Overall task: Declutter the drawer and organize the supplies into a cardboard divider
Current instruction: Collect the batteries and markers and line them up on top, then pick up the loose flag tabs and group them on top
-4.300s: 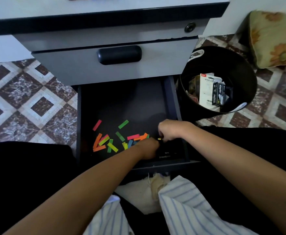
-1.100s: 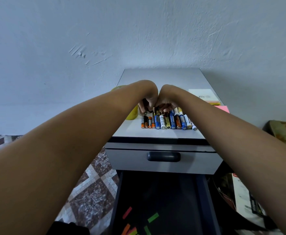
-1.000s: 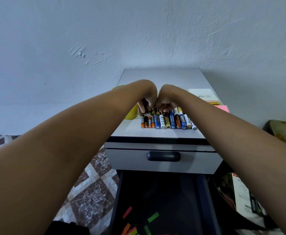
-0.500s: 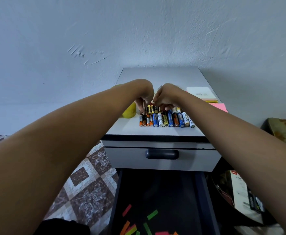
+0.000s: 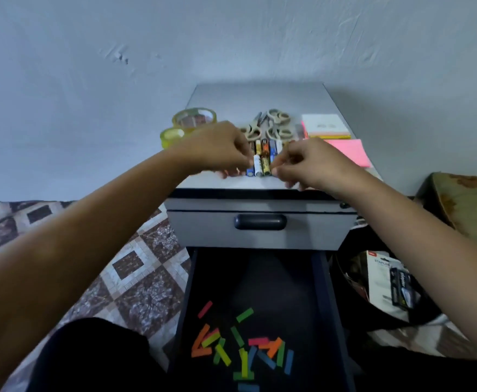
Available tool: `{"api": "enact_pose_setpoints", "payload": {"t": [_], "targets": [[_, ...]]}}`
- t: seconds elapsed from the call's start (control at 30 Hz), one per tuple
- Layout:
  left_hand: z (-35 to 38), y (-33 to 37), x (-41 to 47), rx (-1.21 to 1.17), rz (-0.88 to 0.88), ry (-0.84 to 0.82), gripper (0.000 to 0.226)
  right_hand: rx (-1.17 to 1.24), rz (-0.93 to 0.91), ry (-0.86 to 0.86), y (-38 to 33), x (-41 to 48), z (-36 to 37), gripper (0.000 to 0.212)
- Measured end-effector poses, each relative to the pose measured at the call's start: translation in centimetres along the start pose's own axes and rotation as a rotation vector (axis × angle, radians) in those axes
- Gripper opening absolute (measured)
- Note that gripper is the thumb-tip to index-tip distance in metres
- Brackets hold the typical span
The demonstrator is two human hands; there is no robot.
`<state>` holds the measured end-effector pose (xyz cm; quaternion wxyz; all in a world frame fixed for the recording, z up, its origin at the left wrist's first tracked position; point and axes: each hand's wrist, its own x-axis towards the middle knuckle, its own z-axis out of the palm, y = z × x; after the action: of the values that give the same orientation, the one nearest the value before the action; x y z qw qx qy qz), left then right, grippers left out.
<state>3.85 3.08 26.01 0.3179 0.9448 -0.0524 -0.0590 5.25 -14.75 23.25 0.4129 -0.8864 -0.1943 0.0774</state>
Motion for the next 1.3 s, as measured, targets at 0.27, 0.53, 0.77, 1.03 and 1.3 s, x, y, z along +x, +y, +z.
{"api": "enact_pose_setpoints", "payload": {"t": [0.27, 0.53, 0.77, 1.03, 1.3], "targets": [[13.1, -7.7, -6.5, 0.066, -0.098, -0.366, 0.016, -0.019, 0.330, -0.289, 11.2, -9.1, 9.9, 0.014], [25.1, -15.1, -9.0, 0.143, -0.183, -0.549, 0.024, -0.258, 0.416, -0.509, 20.8, -12.8, 19.3, 0.021], [29.6, -17.9, -10.0, 0.174, -0.175, -0.553, 0.027, -0.539, 0.191, -0.513, 23.2, -13.4, 21.9, 0.033], [31.9, -18.0, -8.9, 0.255, -0.114, -0.421, 0.031, -0.714, 0.113, -0.520, 23.4, -13.1, 23.7, 0.028], [33.2, -18.0, -8.7, 0.403, -0.098, -0.403, 0.028, -0.611, 0.198, -0.485, 24.1, -13.6, 22.5, 0.023]]}}
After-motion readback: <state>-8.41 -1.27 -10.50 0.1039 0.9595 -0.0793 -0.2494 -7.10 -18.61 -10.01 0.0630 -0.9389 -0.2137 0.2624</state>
